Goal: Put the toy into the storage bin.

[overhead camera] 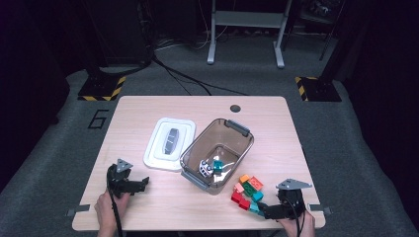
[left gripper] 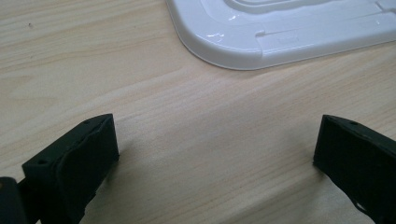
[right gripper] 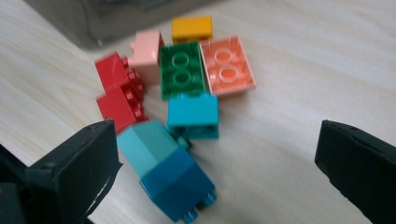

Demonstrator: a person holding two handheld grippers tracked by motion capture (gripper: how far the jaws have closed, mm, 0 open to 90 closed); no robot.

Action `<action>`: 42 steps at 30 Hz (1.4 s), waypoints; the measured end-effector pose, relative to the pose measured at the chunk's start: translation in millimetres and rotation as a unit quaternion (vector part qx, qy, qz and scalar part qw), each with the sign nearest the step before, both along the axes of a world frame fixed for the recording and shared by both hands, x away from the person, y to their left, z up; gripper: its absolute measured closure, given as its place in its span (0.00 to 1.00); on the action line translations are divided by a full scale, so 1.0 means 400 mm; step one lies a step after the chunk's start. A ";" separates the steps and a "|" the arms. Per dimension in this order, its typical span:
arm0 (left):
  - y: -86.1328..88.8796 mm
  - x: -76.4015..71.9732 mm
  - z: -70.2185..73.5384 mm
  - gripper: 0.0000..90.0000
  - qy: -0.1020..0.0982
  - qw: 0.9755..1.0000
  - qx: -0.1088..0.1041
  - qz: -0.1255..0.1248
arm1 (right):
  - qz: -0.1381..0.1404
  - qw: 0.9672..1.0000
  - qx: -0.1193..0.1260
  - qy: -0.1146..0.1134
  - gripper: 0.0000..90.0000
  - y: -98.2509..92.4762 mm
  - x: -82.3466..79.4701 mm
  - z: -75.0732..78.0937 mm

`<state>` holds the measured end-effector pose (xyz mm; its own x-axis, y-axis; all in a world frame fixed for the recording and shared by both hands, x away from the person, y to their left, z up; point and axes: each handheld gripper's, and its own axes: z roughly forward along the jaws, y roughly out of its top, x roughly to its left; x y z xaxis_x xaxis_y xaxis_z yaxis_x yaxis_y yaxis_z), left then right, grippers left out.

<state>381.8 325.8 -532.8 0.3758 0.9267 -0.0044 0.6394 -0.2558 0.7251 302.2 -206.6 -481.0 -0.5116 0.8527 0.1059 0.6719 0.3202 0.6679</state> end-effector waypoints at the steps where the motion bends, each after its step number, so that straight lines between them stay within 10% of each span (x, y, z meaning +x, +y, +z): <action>1: 0.000 0.000 0.000 0.00 0.000 1.000 0.000 0.000 | -0.003 1.000 -0.001 0.004 0.00 -0.002 -0.005 -0.008; 19: 0.000 0.000 0.000 0.00 0.000 1.000 0.000 0.000 | -0.038 0.999 -0.008 -0.001 0.15 -0.060 -0.002 -0.083; 30: 0.000 0.000 0.000 0.00 0.000 1.000 0.000 0.000 | -0.039 0.999 0.004 -0.021 0.64 -0.040 -0.007 -0.063; 42: 0.000 0.000 0.000 0.00 0.000 1.000 0.000 0.000 | -0.061 0.997 0.018 -0.045 0.65 -0.052 0.008 -0.025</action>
